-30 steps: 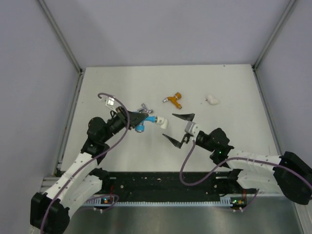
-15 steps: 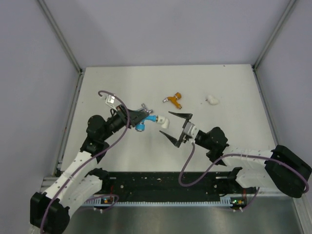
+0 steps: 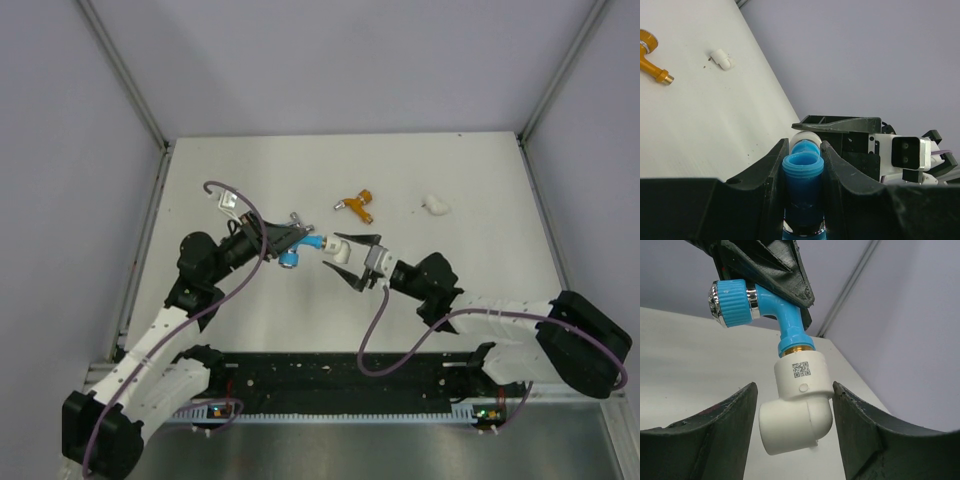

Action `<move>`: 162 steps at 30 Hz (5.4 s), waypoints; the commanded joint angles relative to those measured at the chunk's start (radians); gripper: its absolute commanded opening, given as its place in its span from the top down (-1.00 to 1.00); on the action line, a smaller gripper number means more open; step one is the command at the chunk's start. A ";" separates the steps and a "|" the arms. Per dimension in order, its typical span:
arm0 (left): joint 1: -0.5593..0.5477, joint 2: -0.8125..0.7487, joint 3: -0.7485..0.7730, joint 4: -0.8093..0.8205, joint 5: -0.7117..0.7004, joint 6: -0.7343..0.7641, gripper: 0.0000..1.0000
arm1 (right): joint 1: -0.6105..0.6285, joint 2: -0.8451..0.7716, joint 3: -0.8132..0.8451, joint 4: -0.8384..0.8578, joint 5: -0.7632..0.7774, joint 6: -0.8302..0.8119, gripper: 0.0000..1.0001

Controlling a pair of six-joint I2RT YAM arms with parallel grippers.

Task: Install the water faucets

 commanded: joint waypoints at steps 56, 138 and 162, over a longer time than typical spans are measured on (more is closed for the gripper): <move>-0.053 -0.133 -0.061 0.178 -0.008 0.183 1.00 | -0.040 -0.060 0.048 0.004 -0.192 0.155 -0.42; -0.054 -0.106 -0.133 0.275 -0.200 -0.074 1.00 | 0.159 -0.287 -0.001 -0.416 0.225 -0.263 -0.77; -0.054 -0.040 -0.116 0.467 -0.007 -0.097 1.00 | 0.155 -0.096 0.135 -0.452 0.173 -0.205 0.04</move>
